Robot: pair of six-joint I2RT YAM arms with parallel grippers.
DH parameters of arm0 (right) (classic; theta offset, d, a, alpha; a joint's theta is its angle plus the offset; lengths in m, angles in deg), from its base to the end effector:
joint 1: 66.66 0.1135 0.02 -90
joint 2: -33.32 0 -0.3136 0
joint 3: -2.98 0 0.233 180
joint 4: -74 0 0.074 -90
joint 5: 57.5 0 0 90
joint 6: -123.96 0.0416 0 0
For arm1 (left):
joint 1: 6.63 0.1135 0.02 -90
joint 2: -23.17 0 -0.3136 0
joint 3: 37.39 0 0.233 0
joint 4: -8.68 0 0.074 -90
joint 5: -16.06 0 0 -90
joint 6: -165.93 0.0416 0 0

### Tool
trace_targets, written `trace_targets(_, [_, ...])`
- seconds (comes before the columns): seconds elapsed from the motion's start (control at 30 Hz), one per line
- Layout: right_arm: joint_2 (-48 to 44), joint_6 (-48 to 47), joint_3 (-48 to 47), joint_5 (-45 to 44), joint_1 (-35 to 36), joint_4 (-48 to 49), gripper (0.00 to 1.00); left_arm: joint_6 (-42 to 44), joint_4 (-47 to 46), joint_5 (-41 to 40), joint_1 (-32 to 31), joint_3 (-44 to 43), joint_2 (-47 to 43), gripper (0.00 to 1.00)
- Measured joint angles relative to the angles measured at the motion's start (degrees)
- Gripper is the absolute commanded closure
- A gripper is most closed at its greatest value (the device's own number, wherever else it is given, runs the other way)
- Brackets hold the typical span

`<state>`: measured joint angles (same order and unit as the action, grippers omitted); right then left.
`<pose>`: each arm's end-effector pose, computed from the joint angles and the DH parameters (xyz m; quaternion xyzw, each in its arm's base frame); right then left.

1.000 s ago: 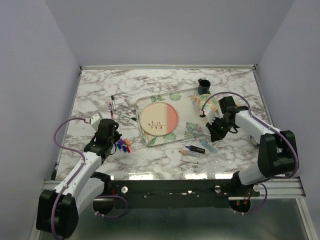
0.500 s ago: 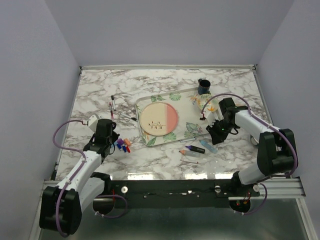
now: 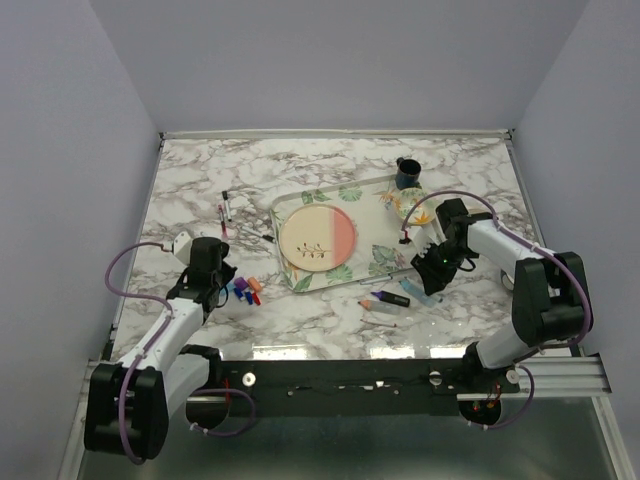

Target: Open the pen caps

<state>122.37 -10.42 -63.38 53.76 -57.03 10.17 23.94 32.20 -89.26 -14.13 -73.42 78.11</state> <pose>0.2308 0.0545 0.2246 -0.4511 0.8727 0.1671 0.0835 0.1447 -0.0080 0.2177 -0.3931 0.8191 -0.0924 0.4076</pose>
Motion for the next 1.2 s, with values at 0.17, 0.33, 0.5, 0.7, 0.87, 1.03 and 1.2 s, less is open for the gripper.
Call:
trace_targets(0.17, [-0.3,0.1,0.0,0.0,0.0,0.0,0.6,-0.4,-0.8,0.2,0.7,0.0,1.5,0.85])
trace_targets(0.33, [-2.5,0.4,0.0,0.1,0.0,0.0,0.6,-1.3,-1.1,0.2,1.2,0.0,4.5,0.7])
trace_targets(0.5, [-4.0,0.4,0.0,0.4,0.0,0.0,0.6,-1.7,-1.3,0.2,1.5,0.0,5.3,0.62])
trace_targets(0.7, [-5.7,0.4,0.0,1.1,0.0,0.0,0.6,-2.3,-0.5,-0.8,1.7,-0.1,3.0,0.55])
trace_targets(0.87, [-8.4,0.5,0.0,2.2,0.0,0.0,0.6,-2.7,0.4,-1.6,2.6,-3.2,4.1,0.48])
trace_targets(1.03, [-11.4,0.8,0.0,3.5,0.0,0.4,0.59,-4.0,3.1,-3.4,3.3,-12.7,13.8,0.5])
trace_targets(1.2, [-12.9,0.9,0.0,4.2,0.0,0.8,0.59,-4.9,7.3,-5.5,3.4,-21.4,22.4,0.53])
